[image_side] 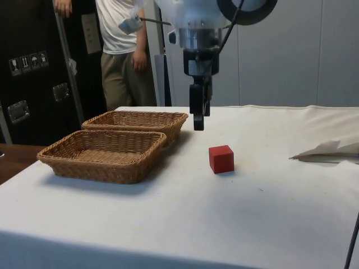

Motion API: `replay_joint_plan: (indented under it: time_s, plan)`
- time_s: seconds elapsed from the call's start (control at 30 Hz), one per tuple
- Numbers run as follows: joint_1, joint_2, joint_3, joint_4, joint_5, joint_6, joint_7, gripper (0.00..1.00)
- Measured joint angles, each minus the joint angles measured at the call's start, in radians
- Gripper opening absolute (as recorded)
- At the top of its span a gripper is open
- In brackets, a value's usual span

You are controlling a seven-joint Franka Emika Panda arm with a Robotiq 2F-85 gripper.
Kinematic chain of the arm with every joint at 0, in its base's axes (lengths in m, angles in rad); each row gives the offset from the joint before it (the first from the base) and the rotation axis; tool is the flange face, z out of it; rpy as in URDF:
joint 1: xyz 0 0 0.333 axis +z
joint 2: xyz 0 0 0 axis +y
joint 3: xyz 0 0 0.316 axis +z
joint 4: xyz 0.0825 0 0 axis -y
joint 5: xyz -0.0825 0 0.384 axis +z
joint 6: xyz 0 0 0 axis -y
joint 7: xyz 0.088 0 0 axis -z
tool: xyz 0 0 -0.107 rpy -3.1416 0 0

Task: Pick up the red cube and place it into the right basket.

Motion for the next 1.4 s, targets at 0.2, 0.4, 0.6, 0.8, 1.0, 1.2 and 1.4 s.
replay_joint_plan:
  time_s: [0.2, 0.4, 0.6, 0.8, 1.0, 1.2, 1.4]
  plan:
    - [0.0, 0.021, 0.0, -0.004, 0.01, 0.027, -0.055, 1.0]
    - [0.0, 0.035, 0.001, -0.007, 0.023, 0.045, -0.099, 1.0]
    - [0.0, 0.059, 0.002, -0.011, 0.04, 0.074, -0.17, 1.0]
    - [0.0, 0.08, 0.004, -0.012, 0.057, 0.098, -0.232, 1.0]
    - [-0.001, 0.093, 0.001, -0.015, 0.077, 0.119, -0.293, 1.0]
    - [-0.002, 0.095, -0.005, -0.019, 0.083, 0.119, -0.307, 1.0]
    - [-0.004, 0.099, -0.016, -0.031, 0.088, 0.121, -0.342, 1.0]
